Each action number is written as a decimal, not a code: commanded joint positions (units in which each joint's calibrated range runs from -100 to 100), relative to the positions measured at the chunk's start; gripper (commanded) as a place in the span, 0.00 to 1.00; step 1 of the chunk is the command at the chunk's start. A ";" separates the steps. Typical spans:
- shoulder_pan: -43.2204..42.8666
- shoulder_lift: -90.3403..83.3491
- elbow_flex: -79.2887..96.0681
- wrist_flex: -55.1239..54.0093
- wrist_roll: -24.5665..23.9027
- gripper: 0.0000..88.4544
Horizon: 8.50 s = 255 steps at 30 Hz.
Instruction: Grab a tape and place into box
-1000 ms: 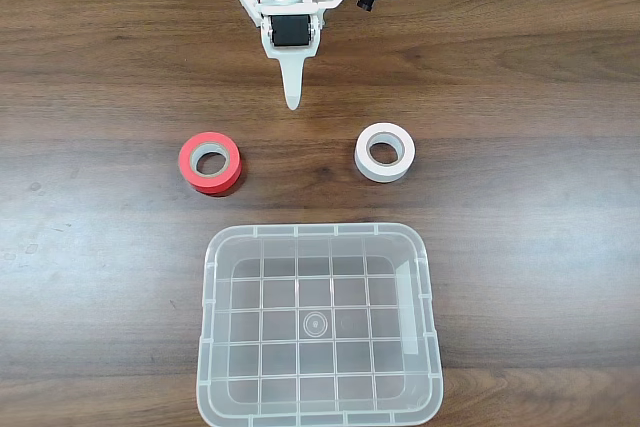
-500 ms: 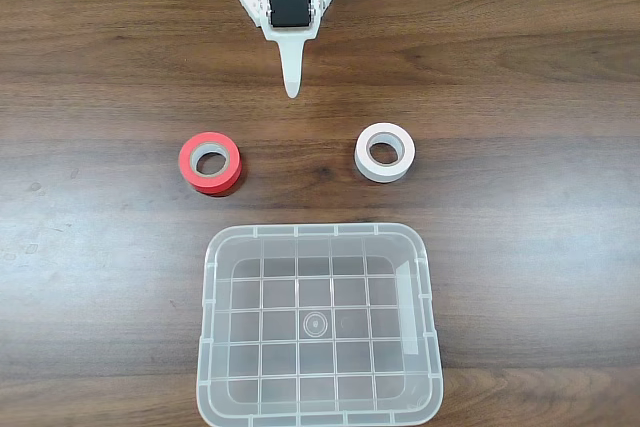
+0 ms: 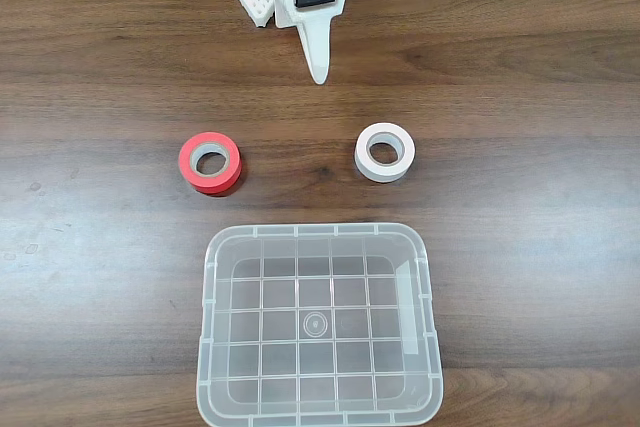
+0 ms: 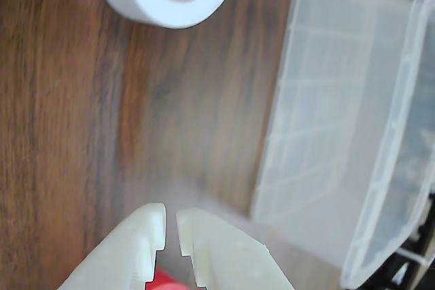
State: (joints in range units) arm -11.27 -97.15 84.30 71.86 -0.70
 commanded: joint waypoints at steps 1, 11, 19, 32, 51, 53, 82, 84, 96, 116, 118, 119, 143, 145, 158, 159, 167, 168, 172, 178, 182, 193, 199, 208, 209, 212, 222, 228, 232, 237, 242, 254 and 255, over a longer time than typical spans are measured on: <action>-2.41 9.54 -9.44 -0.03 -0.46 0.01; -4.46 41.64 -29.41 0.05 0.02 0.01; -4.17 66.74 -42.99 3.91 0.18 0.01; -8.92 81.39 -51.93 -3.03 7.82 0.01; -10.46 91.28 -52.36 -8.59 7.82 0.26; -10.46 91.28 -52.36 -9.28 7.82 0.26; -12.43 98.60 -52.28 -11.59 7.56 0.02; -12.43 98.60 -52.36 -11.33 7.56 0.02; -6.95 82.03 -52.54 -3.29 8.72 0.02; 1.76 69.16 -74.27 4.33 10.83 0.02; 1.98 74.39 -79.87 4.33 10.61 0.02; 2.71 77.04 -82.59 4.25 10.09 0.02; 10.61 135.29 -140.58 4.51 9.40 0.03; 10.61 136.49 -140.58 4.25 9.35 0.03; 10.54 139.79 -140.49 5.02 9.77 0.21; 10.54 139.79 -140.49 5.02 9.77 0.21; 10.54 138.91 -140.49 5.10 9.51 0.20; 10.54 138.83 -140.58 5.10 9.46 0.20; 10.54 135.77 -140.58 7.16 9.35 0.20; 10.39 128.69 -140.58 13.58 9.24 0.20; 9.44 123.22 -140.58 20.94 8.72 0.19; 7.54 102.70 -130.77 28.14 7.56 0.01; 7.54 85.49 -108.08 28.14 7.61 0.01; 7.54 58.14 -70.76 22.31 7.40 0.01; 7.54 55.48 -65.86 20.34 7.45 0.01; 7.17 48.64 -51.05 12.98 7.03 0.01; 6.66 25.07 -12.59 -5.51 6.66 0.02; 6.81 11.31 -0.15 -6.11 3.97 0.02; 7.39 5.44 6.77 -5.85 1.60 0.01; 9.66 0.53 11.24 -5.34 0.12 0.01; 10.83 -1.64 12.02 -3.80 0.07 0.01; 10.25 -1.64 12.11 -3.80 0.55 0.01; 10.32 -1.64 12.11 -3.80 0.49 0.01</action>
State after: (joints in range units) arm -0.98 -98.07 97.11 67.88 -0.13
